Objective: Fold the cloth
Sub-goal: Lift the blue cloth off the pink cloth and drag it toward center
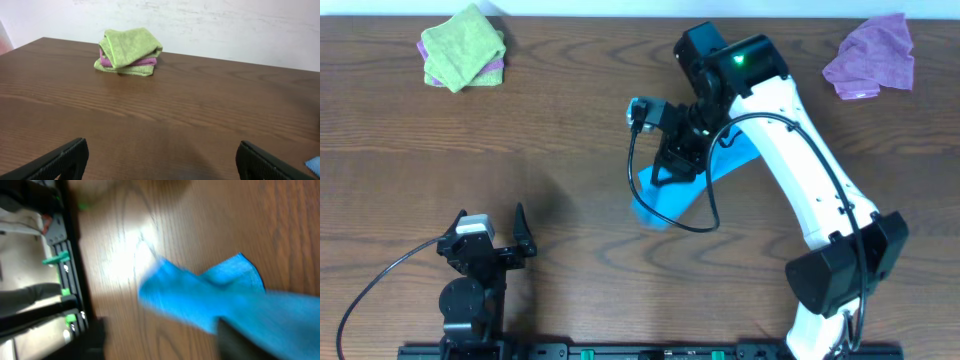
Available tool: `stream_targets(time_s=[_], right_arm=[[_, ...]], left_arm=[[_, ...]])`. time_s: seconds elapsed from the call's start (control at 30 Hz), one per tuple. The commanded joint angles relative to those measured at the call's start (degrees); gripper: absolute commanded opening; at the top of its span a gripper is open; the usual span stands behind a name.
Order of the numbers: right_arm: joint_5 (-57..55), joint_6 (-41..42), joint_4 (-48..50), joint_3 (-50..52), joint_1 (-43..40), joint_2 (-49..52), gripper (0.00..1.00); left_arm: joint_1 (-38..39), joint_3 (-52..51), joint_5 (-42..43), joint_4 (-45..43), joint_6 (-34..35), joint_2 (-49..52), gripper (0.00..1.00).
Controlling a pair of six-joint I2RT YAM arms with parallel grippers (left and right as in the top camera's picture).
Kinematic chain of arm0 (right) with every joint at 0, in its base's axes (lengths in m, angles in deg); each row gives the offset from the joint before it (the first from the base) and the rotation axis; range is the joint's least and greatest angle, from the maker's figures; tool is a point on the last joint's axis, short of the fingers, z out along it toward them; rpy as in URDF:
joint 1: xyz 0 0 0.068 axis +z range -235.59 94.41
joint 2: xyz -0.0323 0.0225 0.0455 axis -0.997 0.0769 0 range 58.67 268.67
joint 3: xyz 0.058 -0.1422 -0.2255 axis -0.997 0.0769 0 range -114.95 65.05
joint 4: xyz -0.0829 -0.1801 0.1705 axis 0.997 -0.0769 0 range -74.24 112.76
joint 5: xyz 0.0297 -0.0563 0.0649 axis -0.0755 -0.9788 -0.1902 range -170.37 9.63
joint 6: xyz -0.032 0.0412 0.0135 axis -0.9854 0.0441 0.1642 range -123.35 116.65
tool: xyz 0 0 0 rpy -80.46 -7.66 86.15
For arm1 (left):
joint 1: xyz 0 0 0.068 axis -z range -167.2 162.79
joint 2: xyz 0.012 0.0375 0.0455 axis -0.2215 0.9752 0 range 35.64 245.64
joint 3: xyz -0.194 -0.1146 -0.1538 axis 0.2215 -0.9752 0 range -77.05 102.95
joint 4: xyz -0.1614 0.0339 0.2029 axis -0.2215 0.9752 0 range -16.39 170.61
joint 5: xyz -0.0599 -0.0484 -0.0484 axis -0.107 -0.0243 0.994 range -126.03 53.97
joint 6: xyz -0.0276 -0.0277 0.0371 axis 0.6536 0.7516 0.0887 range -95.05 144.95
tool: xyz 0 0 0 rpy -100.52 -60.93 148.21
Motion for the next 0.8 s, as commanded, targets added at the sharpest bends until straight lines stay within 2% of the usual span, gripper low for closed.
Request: stream_targets(time_s=[0.0, 0.23, 0.5, 0.57, 0.6, 0.67, 0.7, 0.73, 0.77], right_arm=[[-5.0, 0.9, 0.4, -0.8, -0.6, -0.8, 0.99], [-18.0, 15.0, 7.3, 0.9, -3.4, -0.5, 0.99], [-18.6, 21.9, 16.1, 7.8, -10.5, 5.4, 0.99], [-19.0, 24.2, 17.0, 9.2, -12.6, 7.0, 0.95], [-19.4, 25.4, 17.1, 9.7, -13.8, 7.6, 0.92], [-20.2, 27.8, 17.1, 10.2, -16.0, 8.6, 0.76], [-20.4, 28.6, 16.9, 10.2, -17.1, 8.9, 0.54], [-20.5, 28.6, 16.3, 10.3, -18.6, 9.2, 0.41], [-20.7, 28.6, 15.9, 10.3, -19.6, 9.3, 0.39]], left_arm=[[-0.3, -1.8, 0.0, 0.8, -0.4, -0.3, 0.95], [-0.3, -1.8, 0.0, 0.8, -0.4, -0.4, 0.95], [-0.3, -1.8, 0.0, 0.8, -0.4, -0.4, 0.95], [-0.3, -1.8, 0.0, 0.8, -0.4, -0.4, 0.96], [-0.3, -1.8, 0.0, 0.8, -0.4, -0.4, 0.95], [-0.3, -1.8, 0.0, 0.8, -0.4, -0.3, 0.96], [-0.3, -1.8, 0.0, 0.8, -0.4, -0.3, 0.95], [-0.3, -1.8, 0.0, 0.8, -0.4, -0.4, 0.95], [-0.3, -1.8, 0.0, 0.8, -0.4, -0.3, 0.95]])
